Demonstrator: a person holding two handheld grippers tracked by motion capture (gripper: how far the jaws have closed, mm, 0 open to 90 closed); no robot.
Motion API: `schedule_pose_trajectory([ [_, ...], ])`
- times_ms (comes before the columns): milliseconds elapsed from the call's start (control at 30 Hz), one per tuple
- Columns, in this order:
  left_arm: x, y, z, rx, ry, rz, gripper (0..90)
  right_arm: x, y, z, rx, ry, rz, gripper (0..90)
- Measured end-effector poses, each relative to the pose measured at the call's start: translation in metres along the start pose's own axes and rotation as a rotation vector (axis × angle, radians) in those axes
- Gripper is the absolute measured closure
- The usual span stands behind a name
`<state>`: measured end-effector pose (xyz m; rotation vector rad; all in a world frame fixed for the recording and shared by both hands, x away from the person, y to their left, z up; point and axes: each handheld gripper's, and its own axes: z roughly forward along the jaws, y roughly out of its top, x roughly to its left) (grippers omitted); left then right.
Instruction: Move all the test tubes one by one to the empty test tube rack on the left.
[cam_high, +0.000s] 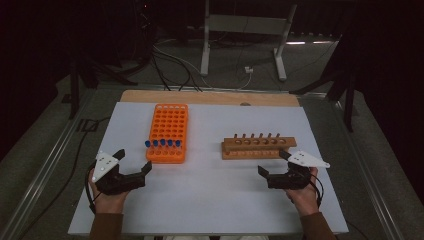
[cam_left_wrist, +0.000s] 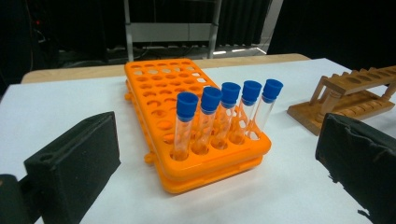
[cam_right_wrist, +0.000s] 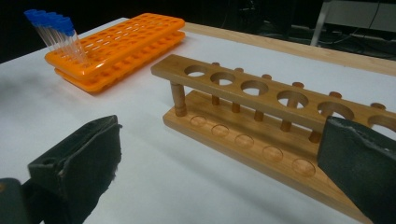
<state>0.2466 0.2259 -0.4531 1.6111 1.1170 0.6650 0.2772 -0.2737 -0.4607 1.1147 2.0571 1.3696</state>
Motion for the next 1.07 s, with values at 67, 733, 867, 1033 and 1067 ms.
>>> schedule_pose_trajectory([
  [67,0.000,-0.001,-0.002,0.000,0.007,0.013,0.8,0.001,-0.003,-0.003,-0.006,-0.012,-0.010,0.0],
  [733,0.004,-0.013,-0.009,-0.008,0.011,0.011,0.7,-0.006,-0.014,-0.022,-0.058,-0.056,0.027,0.0],
  [867,0.004,-0.013,-0.009,-0.008,0.011,0.011,0.7,-0.006,-0.016,-0.024,-0.056,-0.062,0.024,0.0],
  [1033,0.003,-0.015,-0.007,0.000,0.007,0.001,0.7,-0.007,-0.016,-0.024,-0.048,-0.059,0.028,0.0],
  [1067,0.003,-0.016,-0.006,0.003,0.004,0.003,0.7,-0.008,-0.017,-0.024,-0.048,-0.055,0.036,0.0],
])
